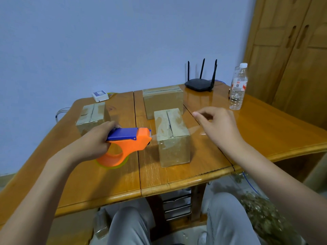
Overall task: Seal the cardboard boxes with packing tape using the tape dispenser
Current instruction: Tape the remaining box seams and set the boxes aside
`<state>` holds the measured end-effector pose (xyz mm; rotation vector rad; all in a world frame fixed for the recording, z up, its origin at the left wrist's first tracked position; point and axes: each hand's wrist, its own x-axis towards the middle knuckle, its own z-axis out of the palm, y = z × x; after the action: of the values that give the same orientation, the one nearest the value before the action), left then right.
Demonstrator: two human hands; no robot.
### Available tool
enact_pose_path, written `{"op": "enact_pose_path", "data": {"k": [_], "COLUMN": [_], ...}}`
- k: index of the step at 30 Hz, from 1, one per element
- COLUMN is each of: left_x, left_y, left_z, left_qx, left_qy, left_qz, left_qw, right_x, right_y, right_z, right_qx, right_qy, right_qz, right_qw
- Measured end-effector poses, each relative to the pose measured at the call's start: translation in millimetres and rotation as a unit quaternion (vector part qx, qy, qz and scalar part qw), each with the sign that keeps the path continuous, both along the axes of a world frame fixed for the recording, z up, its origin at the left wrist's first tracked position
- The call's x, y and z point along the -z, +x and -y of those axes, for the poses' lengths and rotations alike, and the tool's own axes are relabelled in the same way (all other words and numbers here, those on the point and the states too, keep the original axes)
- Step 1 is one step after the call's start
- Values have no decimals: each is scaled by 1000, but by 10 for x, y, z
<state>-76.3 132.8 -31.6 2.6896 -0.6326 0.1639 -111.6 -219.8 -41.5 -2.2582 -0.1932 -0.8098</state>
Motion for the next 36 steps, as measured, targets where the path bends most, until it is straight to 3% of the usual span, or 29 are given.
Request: {"op": "enact_pose_path", "data": {"k": [4, 9, 13, 19, 25, 30, 36], "left_x": [-16, -22, -37, -39, -11, -15, -24], "left_y": [-13, -15, -22, -38, -35, -36, -30], "left_z": [33, 51, 64, 58, 75, 98, 57], "left_qx": [1, 4, -1, 4, 2, 4, -7], "left_qy": [-7, -3, 0, 2, 8, 0, -14], "left_qz": [1, -2, -5, -4, -12, -8, -7], "left_qw": [1000, 1000, 1000, 1000, 1000, 1000, 1000], "right_x": [-71, -29, 18, 305, 360, 417, 219], "right_y": [-40, -113, -231, -214, -265, -302, -408], "right_z": [-159, -399, -559, -528, -494, -419, -508], "right_qx": [-9, 77, 114, 97, 61, 57, 83], "right_qy": [-31, -236, -287, -175, 43, 15, 22], "right_qz": [-77, -92, -150, -187, -209, -287, -208], "right_qw": [996, 964, 939, 962, 975, 956, 974]}}
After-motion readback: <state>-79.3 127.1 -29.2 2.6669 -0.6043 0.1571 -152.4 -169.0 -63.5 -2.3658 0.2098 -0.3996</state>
